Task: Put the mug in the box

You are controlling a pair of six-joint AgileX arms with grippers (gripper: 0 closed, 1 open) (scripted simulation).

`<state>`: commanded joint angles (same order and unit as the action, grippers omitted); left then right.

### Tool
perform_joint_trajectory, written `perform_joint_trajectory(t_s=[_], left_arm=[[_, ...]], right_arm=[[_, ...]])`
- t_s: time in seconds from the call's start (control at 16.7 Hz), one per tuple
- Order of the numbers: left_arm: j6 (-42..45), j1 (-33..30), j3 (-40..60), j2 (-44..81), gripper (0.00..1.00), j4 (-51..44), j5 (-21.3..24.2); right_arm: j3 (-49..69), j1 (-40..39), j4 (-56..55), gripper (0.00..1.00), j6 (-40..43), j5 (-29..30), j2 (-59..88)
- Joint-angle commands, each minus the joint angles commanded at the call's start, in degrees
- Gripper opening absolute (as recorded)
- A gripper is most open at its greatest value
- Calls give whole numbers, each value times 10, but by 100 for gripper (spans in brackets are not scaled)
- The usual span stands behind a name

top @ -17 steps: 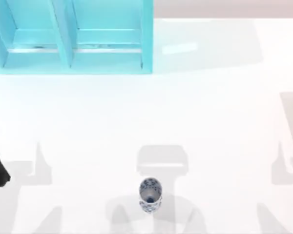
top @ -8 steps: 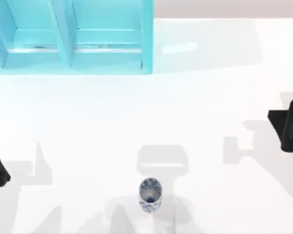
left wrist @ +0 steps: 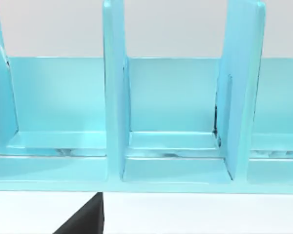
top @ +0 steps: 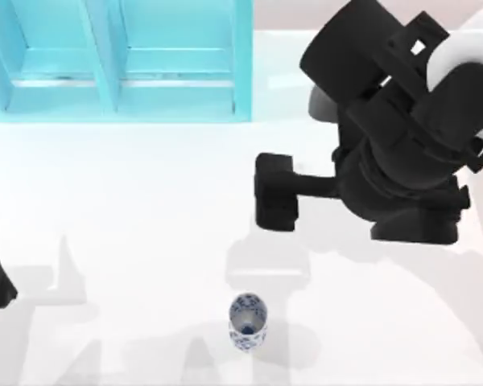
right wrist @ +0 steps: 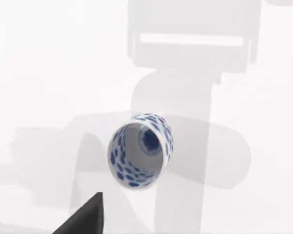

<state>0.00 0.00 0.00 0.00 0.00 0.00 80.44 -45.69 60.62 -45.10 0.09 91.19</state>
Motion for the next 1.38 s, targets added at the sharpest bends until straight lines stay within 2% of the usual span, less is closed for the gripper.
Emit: perform_joint_trajectory(t_s=[0.36, 0.84, 1.02, 1.38], left_arm=[[0, 0, 0, 0, 100, 0, 0], [0, 0, 0, 0, 100, 0, 0], [0, 0, 0, 0, 100, 0, 0], [0, 0, 0, 0, 100, 0, 0]], right_arm=[[171, -65, 133, 100, -79, -1, 206], [187, -69, 146, 100, -86, -1, 227], [152, -70, 106, 100, -86, 0, 236], [37, -73, -48, 100, -89, 0, 268]])
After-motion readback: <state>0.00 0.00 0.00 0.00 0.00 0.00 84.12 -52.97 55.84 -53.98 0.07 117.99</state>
